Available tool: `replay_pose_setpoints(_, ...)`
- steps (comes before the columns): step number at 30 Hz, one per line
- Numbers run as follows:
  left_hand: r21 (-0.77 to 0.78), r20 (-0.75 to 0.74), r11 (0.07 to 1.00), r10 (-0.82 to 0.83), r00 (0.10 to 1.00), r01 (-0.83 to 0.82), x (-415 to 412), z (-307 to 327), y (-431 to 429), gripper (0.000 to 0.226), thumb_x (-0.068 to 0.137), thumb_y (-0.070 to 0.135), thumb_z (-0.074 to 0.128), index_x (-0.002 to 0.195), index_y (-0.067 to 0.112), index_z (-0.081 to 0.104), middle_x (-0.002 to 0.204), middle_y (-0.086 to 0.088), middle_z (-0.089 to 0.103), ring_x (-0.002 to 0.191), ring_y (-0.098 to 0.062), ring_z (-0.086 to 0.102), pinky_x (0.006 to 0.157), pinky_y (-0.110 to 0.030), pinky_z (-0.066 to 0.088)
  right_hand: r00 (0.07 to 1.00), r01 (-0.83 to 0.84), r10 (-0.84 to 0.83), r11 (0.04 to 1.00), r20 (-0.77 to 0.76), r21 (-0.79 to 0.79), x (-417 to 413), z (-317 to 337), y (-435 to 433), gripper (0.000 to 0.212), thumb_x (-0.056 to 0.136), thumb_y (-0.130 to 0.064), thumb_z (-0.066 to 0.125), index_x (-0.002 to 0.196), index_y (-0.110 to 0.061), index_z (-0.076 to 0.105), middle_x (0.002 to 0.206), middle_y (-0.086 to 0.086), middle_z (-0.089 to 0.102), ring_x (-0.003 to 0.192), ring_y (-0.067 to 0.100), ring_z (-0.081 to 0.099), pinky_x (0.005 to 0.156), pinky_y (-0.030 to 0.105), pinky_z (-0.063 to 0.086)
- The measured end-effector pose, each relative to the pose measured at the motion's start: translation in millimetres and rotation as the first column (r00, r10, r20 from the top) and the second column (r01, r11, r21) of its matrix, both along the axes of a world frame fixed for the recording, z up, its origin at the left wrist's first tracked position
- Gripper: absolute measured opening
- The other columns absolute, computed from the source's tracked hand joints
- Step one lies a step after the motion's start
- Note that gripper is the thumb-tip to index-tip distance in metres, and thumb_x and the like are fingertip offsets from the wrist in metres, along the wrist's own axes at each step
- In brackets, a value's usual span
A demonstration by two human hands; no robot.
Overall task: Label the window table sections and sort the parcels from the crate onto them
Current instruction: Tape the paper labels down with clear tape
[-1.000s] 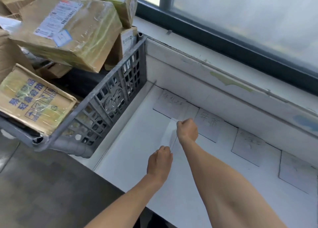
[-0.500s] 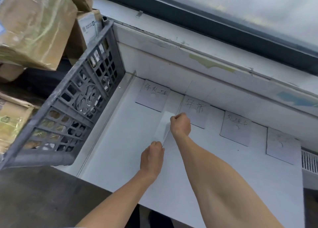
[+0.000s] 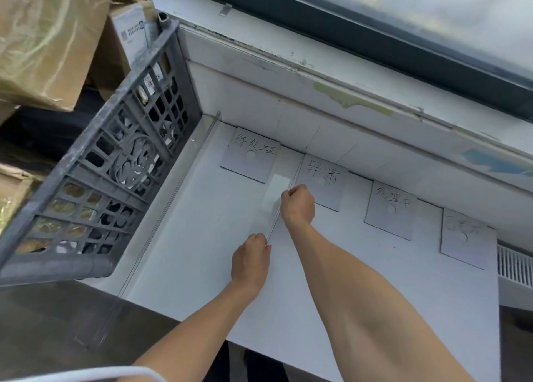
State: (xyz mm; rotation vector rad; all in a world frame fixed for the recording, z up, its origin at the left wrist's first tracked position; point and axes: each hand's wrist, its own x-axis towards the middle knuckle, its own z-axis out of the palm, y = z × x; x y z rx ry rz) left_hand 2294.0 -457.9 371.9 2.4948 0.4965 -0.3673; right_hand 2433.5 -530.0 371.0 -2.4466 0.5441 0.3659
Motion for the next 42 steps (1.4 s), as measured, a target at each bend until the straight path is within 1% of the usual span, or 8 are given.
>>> replay_pose_setpoints(8,-0.013,-0.017,1.000,0.003,1.000,-0.003,3,-2,-1,0.018,0.099,0.030,0.053,0.094,0.013,0.059,0.096,-0.004,0.064,0.080,-0.024,0.065,0.066,-0.032,0.050,1.000,-0.012,0.012,1.000,-0.003,0.023,0,0,-2,0.016,0.099,-0.022,0.051,0.100,-0.009,0.059,0.093,0.004,0.065,0.078,0.023,0.058,0.066,0.030,0.040)
replay_pose_setpoints(11,-0.050,-0.016,0.998,0.030,0.999,-0.031,4,2,2,0.027,0.099,0.038,0.053,0.107,0.014,0.060,0.103,-0.002,0.065,0.085,-0.022,0.065,0.069,-0.031,0.051,1.000,0.010,-0.010,0.998,-0.007,0.055,2,7,-4,0.025,0.099,-0.032,0.053,0.109,-0.010,0.059,0.102,0.006,0.067,0.088,0.025,0.062,0.070,0.029,0.041)
replay_pose_setpoints(16,-0.056,0.052,0.997,0.060,0.997,-0.057,9,16,26,0.039,0.101,0.045,0.043,0.122,0.016,0.059,0.116,0.000,0.063,0.100,-0.018,0.062,0.078,-0.031,0.052,0.989,-0.023,0.024,1.000,0.144,-0.008,14,33,6,0.027,0.101,-0.031,0.049,0.117,-0.011,0.059,0.118,0.005,0.061,0.098,0.023,0.060,0.076,0.031,0.042)
replay_pose_setpoints(22,0.168,0.216,0.980,0.071,0.974,-0.108,26,35,106,0.024,0.099,0.018,0.049,0.120,0.018,0.062,0.119,0.000,0.060,0.109,-0.021,0.054,0.088,-0.032,0.041,0.933,-0.336,0.337,0.941,0.126,-0.033,30,60,83,0.022,0.097,-0.024,0.051,0.104,-0.010,0.066,0.105,0.008,0.069,0.096,0.030,0.063,0.068,0.030,0.040)
replay_pose_setpoints(27,0.344,0.153,0.929,0.089,0.984,-0.137,31,38,176,0.030,0.096,0.010,0.053,0.126,0.016,0.057,0.122,-0.002,0.057,0.112,-0.024,0.050,0.088,-0.034,0.039,0.907,-0.414,0.413,0.910,0.077,-0.006,18,61,165,0.019,0.093,-0.023,0.053,0.100,-0.010,0.066,0.100,0.008,0.069,0.091,0.032,0.063,0.067,0.030,0.039)
replay_pose_setpoints(31,0.265,-0.014,0.947,0.190,0.982,-0.180,25,28,202,0.021,0.099,0.021,0.053,0.115,0.009,0.059,0.117,-0.011,0.061,0.108,-0.029,0.058,0.081,-0.039,0.045,0.885,-0.464,0.464,0.886,0.017,-0.021,5,43,211,0.018,0.095,-0.024,0.054,0.090,-0.007,0.059,0.091,0.013,0.063,0.086,0.034,0.060,0.065,0.032,0.038)
replay_pose_setpoints(36,0.224,-0.080,0.959,0.197,0.977,-0.175,13,9,210,0.017,0.099,0.008,0.049,0.098,0.009,0.066,0.103,-0.009,0.069,0.092,-0.028,0.067,0.069,-0.033,0.045,0.915,-0.401,0.402,0.915,0.031,-0.042,0,24,233,0.031,0.095,-0.030,0.062,0.110,-0.004,0.054,0.104,0.011,0.066,0.094,0.032,0.064,0.068,0.032,0.039)
replay_pose_setpoints(42,0.227,-0.054,0.962,0.170,0.984,-0.154,13,3,213,0.019,0.099,0.008,0.049,0.099,0.008,0.068,0.100,-0.009,0.069,0.090,-0.028,0.068,0.068,-0.033,0.047,0.959,-0.284,0.285,0.957,0.010,-0.051,14,16,237,0.022,0.094,-0.023,0.058,0.080,-0.011,0.047,0.077,0.006,0.052,0.069,0.026,0.048,0.061,0.029,0.036)
